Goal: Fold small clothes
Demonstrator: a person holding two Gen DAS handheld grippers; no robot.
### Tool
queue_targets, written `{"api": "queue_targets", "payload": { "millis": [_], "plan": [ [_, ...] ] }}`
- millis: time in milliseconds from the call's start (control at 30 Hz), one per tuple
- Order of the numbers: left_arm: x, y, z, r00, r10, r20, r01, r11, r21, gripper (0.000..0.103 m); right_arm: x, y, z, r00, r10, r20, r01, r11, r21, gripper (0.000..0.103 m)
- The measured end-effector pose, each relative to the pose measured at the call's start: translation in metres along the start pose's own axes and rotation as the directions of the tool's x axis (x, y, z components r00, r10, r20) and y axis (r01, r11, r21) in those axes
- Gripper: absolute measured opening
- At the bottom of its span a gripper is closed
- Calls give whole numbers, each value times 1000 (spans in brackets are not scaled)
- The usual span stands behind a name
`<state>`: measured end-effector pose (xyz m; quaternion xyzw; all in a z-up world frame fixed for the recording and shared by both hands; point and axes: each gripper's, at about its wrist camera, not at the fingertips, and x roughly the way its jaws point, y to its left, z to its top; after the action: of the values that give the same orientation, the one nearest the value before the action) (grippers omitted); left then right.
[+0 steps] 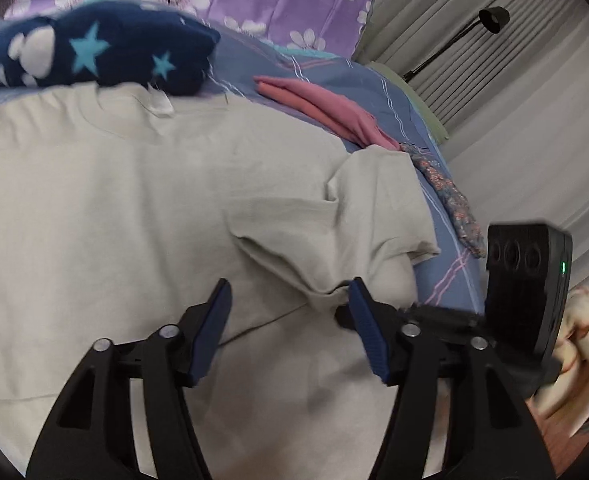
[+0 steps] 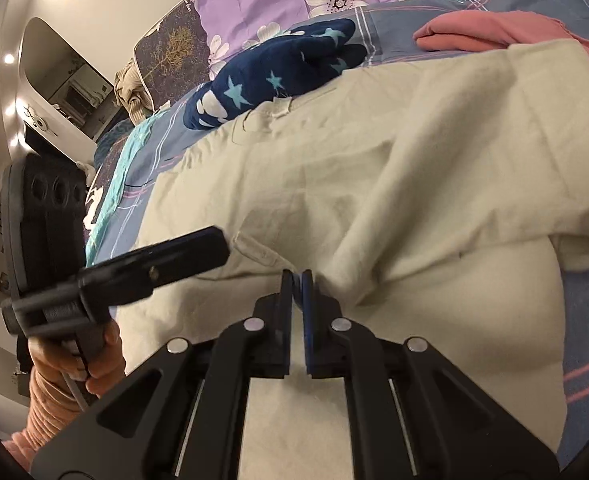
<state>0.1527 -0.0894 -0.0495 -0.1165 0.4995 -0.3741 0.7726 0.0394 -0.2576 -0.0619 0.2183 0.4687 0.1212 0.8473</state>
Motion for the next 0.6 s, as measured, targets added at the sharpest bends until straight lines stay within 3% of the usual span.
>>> {"api": "queue_targets", "payload": {
  "millis": [67, 200, 233, 267, 300, 367, 433, 467, 533, 600],
  "plan": [
    [13, 3, 4, 999, -41, -17, 39, 997, -61, 70, 1, -1, -4, 1000, -7, -1, 7, 1000, -6, 5],
    [35, 7, 9, 998, -60, -32, 55, 989, -139, 66, 4, -1, -12, 1000, -27, 8, 28, 999, -30, 5],
    [38, 5, 10, 998, -55, -32, 51, 990, -129, 46, 5, -2, -13, 999, -30, 12, 30, 999, -33, 5],
    [41, 2, 11, 998, -54, -41, 49, 992, -117, 15, 5, -2, -14, 999, -31, 16, 32, 999, -36, 6],
    [42, -2, 12, 997, -54, -49, 48, 992, -113, 2, 5, -3, -16, 999, -33, 21, 33, 999, -37, 6],
    [34, -11, 18, 1000, -22, -22, 21, 998, -61, 2, 2, -2, -16, 999, -27, 32, 28, 999, -39, 8],
    [13, -31, 27, 998, 26, 51, -28, 998, 55, 2, -13, -2, -15, 997, -15, 77, 18, 999, -45, 8],
    [0, -39, 31, 995, 40, 87, -48, 994, 96, 2, -24, -3, -13, 993, -19, 116, 25, 999, -48, 12],
    [-28, -51, 41, 983, 78, 165, -103, 983, 151, 2, -37, -9, -10, 983, -53, 173, 60, 998, -37, 31],
    [-59, -56, 52, 971, 84, 223, -125, 977, 174, 2, -44, -21, -5, 977, -88, 195, 92, 996, -11, 36]
  ]
}}
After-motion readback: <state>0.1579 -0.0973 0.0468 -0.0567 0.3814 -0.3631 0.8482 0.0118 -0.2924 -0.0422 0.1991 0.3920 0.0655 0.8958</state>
